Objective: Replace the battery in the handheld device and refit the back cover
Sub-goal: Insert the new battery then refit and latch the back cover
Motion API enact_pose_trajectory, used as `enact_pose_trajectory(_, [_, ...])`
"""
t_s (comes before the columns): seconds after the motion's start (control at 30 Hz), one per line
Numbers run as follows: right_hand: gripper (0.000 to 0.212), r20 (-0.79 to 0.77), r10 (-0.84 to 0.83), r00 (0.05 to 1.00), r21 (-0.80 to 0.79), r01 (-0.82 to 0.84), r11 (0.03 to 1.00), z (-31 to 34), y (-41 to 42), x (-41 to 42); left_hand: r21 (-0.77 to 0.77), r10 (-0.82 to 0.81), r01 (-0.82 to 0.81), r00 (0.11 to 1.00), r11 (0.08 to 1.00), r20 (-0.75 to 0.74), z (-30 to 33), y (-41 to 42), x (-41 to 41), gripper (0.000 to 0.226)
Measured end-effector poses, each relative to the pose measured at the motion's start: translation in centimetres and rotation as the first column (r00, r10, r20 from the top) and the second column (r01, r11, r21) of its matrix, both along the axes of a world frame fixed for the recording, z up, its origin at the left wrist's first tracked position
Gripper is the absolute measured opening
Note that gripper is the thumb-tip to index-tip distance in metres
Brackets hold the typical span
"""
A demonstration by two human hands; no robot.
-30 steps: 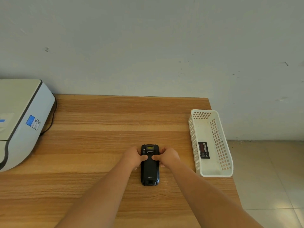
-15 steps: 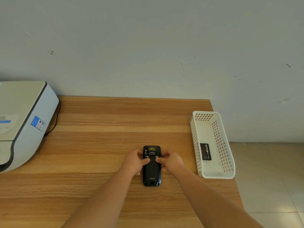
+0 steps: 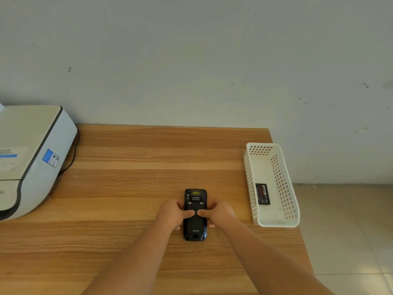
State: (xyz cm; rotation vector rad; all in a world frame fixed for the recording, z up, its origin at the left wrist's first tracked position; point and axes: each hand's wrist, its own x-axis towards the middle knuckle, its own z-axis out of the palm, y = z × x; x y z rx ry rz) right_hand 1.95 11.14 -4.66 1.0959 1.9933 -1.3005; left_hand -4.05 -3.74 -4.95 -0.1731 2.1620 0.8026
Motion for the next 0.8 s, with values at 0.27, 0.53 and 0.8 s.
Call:
enact_pose_trajectory(0.27, [0.035, -0.003, 0.014, 1.0, 0.003, -0.014, 1.0, -0.6, -0.2, 0.4, 0.011, 0.009, -0.008, 0.997, 1.0, -0.083, -1.1, -0.2, 0.9, 0.033])
enact_pose_trajectory(0.53, [0.055, 0.008, 0.064, 0.998, -0.037, -0.064, 0.997, -0.4, -0.5, 1.7, 0.002, -0.07, 0.07, 0.992, 0.998, 0.107, 0.6, -1.2, 1.5, 0.047])
enact_pose_trajectory(0.8, [0.057, 0.002, 0.118, 0.993, -0.045, -0.118, 0.992, -0.3, -0.4, 1.4, 0.035, -0.008, 0.005, 0.996, 0.999, 0.086, -0.2, -1.5, 1.9, 0.043])
